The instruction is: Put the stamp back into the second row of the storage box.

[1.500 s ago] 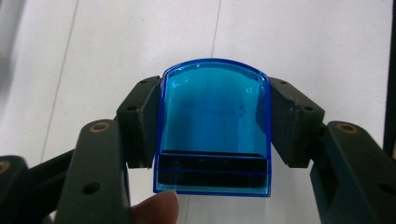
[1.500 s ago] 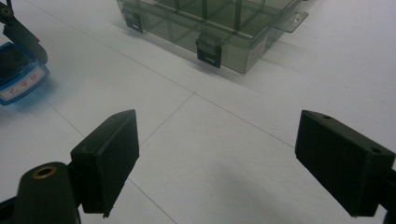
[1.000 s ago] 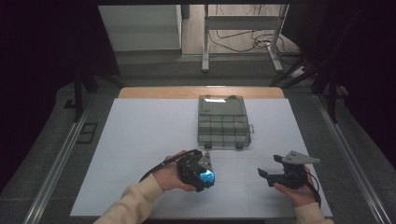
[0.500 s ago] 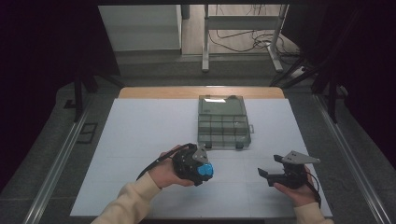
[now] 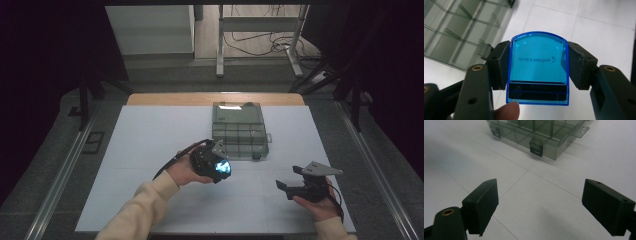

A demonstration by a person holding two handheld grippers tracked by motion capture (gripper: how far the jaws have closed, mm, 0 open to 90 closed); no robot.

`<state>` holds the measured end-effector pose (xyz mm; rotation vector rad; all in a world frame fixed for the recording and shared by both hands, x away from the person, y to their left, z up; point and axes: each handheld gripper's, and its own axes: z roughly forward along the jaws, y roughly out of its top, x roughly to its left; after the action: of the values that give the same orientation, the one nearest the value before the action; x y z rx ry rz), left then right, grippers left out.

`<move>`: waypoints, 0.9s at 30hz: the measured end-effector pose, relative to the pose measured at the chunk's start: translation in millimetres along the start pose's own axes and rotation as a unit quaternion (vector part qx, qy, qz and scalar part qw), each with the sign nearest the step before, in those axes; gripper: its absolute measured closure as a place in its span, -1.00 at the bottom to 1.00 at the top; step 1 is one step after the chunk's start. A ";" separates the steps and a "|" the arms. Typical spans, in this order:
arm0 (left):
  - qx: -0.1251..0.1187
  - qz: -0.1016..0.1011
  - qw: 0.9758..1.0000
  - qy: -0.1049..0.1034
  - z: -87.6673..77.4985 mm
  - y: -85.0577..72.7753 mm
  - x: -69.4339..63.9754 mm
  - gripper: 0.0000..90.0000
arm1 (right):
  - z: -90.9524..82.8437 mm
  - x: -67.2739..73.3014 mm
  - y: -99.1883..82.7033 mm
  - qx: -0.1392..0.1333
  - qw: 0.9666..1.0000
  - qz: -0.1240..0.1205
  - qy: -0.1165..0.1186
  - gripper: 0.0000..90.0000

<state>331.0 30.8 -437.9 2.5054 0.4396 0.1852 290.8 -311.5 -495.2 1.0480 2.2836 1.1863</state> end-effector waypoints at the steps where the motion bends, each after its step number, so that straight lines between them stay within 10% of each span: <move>1: 0.000 -0.002 1.000 0.001 1.2 1.6 3.3 -0.08 | -0.1 0.2 0.0 0.000 1.000 0.000 0.000 -0.69; 27: 0.016 -0.008 0.999 0.035 18.1 31.9 60.4 -0.08 | 1.4 -0.2 -0.2 0.004 1.000 0.002 -0.001 -0.69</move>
<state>400.2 17.7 -432.5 2.5320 0.4946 0.2636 291.6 -310.9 -496.1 1.0552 2.2880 1.1782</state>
